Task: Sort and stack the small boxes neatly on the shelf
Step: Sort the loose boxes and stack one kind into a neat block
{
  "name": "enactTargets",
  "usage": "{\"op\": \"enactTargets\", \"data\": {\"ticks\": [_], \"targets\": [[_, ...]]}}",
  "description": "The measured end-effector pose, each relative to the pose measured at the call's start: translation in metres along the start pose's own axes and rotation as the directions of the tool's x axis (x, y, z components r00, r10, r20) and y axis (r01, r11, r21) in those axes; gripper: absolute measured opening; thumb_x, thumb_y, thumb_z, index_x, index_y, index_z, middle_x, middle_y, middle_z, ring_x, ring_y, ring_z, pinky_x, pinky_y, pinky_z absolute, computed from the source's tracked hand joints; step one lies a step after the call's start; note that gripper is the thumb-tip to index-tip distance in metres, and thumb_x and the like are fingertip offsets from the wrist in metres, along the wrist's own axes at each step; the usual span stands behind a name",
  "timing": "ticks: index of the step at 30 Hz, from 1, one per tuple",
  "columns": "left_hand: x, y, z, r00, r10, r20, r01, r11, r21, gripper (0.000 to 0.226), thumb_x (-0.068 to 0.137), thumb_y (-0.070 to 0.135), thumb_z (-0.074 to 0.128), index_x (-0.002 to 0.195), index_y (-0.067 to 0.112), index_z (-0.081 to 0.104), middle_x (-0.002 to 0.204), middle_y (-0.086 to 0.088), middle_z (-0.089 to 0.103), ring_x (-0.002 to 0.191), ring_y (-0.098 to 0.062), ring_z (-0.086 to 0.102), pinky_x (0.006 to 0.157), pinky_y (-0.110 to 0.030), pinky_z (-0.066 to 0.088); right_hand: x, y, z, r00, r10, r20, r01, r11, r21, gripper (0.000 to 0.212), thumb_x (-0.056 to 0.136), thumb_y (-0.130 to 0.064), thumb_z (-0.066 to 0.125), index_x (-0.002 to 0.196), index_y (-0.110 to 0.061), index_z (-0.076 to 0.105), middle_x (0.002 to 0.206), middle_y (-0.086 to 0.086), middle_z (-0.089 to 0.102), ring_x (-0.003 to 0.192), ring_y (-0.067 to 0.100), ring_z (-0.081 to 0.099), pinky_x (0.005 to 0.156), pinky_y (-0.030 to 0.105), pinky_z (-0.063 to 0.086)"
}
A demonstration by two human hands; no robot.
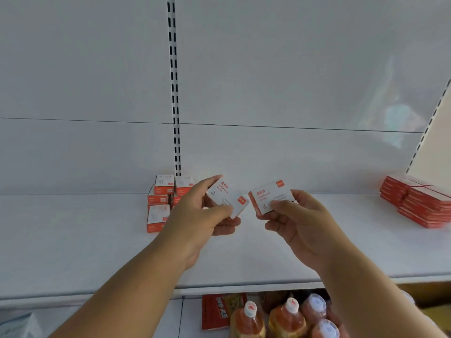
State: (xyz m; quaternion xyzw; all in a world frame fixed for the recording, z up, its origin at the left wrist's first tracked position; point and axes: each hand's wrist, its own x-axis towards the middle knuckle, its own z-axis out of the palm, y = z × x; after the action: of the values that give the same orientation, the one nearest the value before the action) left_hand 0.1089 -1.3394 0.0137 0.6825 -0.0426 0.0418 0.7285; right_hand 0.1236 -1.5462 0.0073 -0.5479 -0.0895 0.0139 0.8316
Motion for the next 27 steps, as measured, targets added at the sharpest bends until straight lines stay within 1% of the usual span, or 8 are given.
{"op": "enactTargets", "data": {"ticks": [5,7,9,11,15,18,22,27], "targets": [[-0.001,-0.016,0.057,0.991,-0.124,-0.048,0.120,0.989,-0.082,0.041,0.085,0.009,0.074,0.120,0.017,0.053,0.094,-0.011,0.076,0.077,-0.030,0.075,0.058,-0.033,0.059,-0.011,-0.020,-0.055,0.995,0.097,0.017,-0.097,0.993,0.060,0.058,0.079,0.008,0.068,0.127,-0.018,0.049,0.101,0.031,0.069,0.088,0.043,0.071,0.067,0.037,0.059],[-0.001,-0.019,0.075,0.989,-0.132,-0.072,0.129,0.991,-0.045,0.038,0.087,0.015,0.073,0.119,0.021,0.053,0.091,-0.009,0.076,0.074,-0.026,0.075,0.055,-0.029,0.057,-0.013,-0.030,-0.077,0.986,0.150,0.071,-0.155,0.985,0.074,0.056,0.078,0.010,0.065,0.128,-0.012,0.052,0.104,0.032,0.068,0.093,0.046,0.069,0.070,0.038,0.059],[0.001,-0.023,0.089,0.990,-0.052,-0.131,0.076,0.980,0.184,0.035,0.090,0.022,0.070,0.118,0.032,0.052,0.091,-0.003,0.074,0.067,-0.016,0.074,0.052,-0.022,0.053,-0.013,-0.036,-0.096,0.979,0.181,0.099,-0.183,0.983,0.013,0.054,0.078,0.018,0.064,0.126,-0.005,0.052,0.107,0.032,0.067,0.094,0.047,0.068,0.071,0.038,0.059],[0.003,-0.027,0.097,0.987,0.058,-0.149,0.024,0.867,0.498,0.029,0.089,0.035,0.069,0.112,0.041,0.052,0.091,0.010,0.070,0.066,-0.008,0.070,0.051,-0.018,0.048,-0.011,-0.039,-0.108,0.980,0.178,0.086,-0.157,0.966,-0.207,0.053,0.079,0.017,0.066,0.124,-0.007,0.052,0.108,0.027,0.067,0.089,0.041,0.071,0.070,0.037,0.060],[0.003,-0.035,0.098,0.992,0.042,-0.116,0.055,0.690,0.721,0.030,0.079,0.053,0.072,0.098,0.039,0.054,0.088,0.021,0.065,0.078,0.003,0.061,0.060,-0.020,0.042,-0.002,-0.036,-0.120,0.996,0.079,0.031,-0.016,0.536,-0.844,0.051,0.067,-0.024,0.086,0.112,-0.027,0.060,0.094,-0.005,0.070,0.080,0.012,0.069,0.059,0.020,0.052],[0.003,-0.035,0.088,0.990,0.025,-0.142,0.102,0.580,0.809,0.035,0.077,0.063,0.068,0.098,0.039,0.053,0.084,0.024,0.060,0.076,0.006,0.057,0.057,-0.021,0.039,0.004,-0.033,-0.116,0.990,0.107,0.093,0.049,0.360,-0.932,0.050,0.057,-0.050,0.083,0.099,-0.032,0.064,0.089,-0.011,0.063,0.075,0.008,0.061,0.055,0.018,0.042],[0.002,-0.031,0.069,0.996,-0.049,-0.072,0.087,0.483,0.871,0.045,0.075,0.071,0.061,0.108,0.041,0.053,0.094,0.020,0.058,0.083,0.001,0.057,0.065,-0.024,0.045,0.009,-0.026,-0.105,0.969,0.131,0.208,0.181,0.193,-0.964,0.044,0.071,-0.049,0.078,0.109,-0.032,0.064,0.101,-0.013,0.058,0.076,0.004,0.053,0.065,0.022,0.041],[0.002,-0.027,0.051,0.990,-0.108,0.096,-0.042,0.423,0.905,0.046,0.075,0.055,0.075,0.115,0.045,0.057,0.093,0.019,0.061,0.080,0.000,0.060,0.064,-0.019,0.044,0.009,-0.026,-0.093,0.962,0.161,0.219,0.195,0.148,-0.970,0.049,0.076,-0.047,0.075,0.121,-0.031,0.062,0.094,-0.020,0.053,0.076,-0.001,0.049,0.065,0.017,0.035]]}}
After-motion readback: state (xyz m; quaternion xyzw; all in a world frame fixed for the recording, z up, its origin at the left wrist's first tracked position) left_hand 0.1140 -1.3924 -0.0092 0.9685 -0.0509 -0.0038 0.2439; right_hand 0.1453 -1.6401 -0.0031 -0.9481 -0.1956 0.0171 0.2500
